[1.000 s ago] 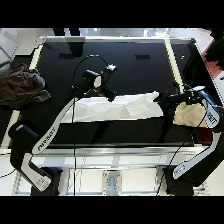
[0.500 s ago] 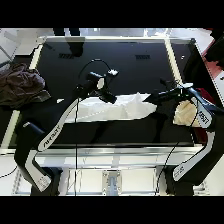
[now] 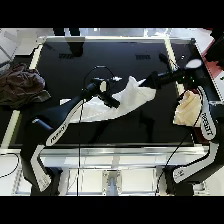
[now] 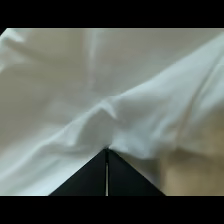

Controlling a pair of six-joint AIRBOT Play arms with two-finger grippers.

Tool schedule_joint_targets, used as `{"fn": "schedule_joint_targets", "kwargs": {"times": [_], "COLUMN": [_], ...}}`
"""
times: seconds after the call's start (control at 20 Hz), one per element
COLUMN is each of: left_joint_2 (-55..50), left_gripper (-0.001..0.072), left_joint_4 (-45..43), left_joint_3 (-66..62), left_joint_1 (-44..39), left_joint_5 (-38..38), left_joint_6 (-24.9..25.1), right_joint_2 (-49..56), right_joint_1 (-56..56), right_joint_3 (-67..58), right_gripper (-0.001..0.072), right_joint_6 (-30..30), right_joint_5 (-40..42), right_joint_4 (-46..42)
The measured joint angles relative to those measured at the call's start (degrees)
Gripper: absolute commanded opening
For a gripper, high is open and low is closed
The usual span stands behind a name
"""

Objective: Fold the shirts.

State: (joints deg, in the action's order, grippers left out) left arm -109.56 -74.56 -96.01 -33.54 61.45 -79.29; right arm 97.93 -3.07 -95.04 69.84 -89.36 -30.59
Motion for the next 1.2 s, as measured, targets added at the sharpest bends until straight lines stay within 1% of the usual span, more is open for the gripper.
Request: {"fn": "schedule_joint_targets", "kwargs": {"times": [0.15, 0.25, 0.35, 0.5, 0.65, 0.85, 0.9, 0.95, 1.0, 1.05, 1.1, 1.2], "left_joint_2": [0.7, 3.1, 6.9, 13.4, 19.5, 26.3, 27.5, 28.7, 29.5, 30.2, 30.7, 31.3], "left_gripper": [0.0011, 0.0012, 0.0012, 0.0012, 0.0011, 0.0012, 0.0011, 0.0011, 0.0012, 0.0012, 0.0012, 0.0011], "left_joint_4": [0.7, 0.3, -0.7, -3.4, -4.8, -5.6, -5.8, -5.8, -5.8, -5.8, -5.8, -5.8], "left_joint_3": [0.0, 0.0, 0.0, 0.0, 0.0, 0.0, 0.0, 0.0, 0.0, 0.0, 0.0, 0.0], "left_joint_1": [1.0, 2.9, 6.0, 12.5, 20.1, 29.6, 31.2, 32.6, 33.5, 34.2, 34.7, 35.2], "left_joint_5": [-0.3, 0.2, 2.5, 8.7, 12.1, 13.8, 14.2, 14.3, 14.4, 14.5, 14.6, 14.7], "left_joint_6": [1.0, 1.3, 1.4, 1.5, 1.3, 0.1, -0.1, -0.2, -0.4, -0.5, -0.6, -0.7], "right_joint_2": [-0.7, -0.9, -1.0, -1.1, -0.7, 2.7, 4.2, 5.7, 7.2, 8.3, 9.2, 10.2], "right_joint_1": [5.9, 9.0, 11.5, 15.3, 21.2, 32.4, 35.2, 38.1, 40.8, 43.1, 45.1, 47.2], "right_joint_3": [-7.1, -10.8, -13.2, -14.8, -15.4, -15.6, -15.7, -15.7, -15.7, -15.7, -15.8, -16.5], "right_gripper": [0.0020, 0.0020, 0.0019, 0.0019, 0.0018, 0.0021, 0.0042, 0.0264, 0.0590, 0.0685, 0.0674, 0.0674], "right_joint_6": [3.8, 6.4, 9.2, 12.3, 14.7, 18.4, 19.1, 19.7, 20.1, 20.3, 20.4, 20.6], "right_joint_5": [1.6, 2.4, 3.4, 5.6, 10.6, 19.8, 22.2, 25.3, 28.7, 32.0, 35.3, 39.6], "right_joint_4": [-3.0, -5.8, -8.2, -10.2, -10.7, -11.3, -11.4, -11.4, -11.2, -11.1, -11.1, -11.6]}}
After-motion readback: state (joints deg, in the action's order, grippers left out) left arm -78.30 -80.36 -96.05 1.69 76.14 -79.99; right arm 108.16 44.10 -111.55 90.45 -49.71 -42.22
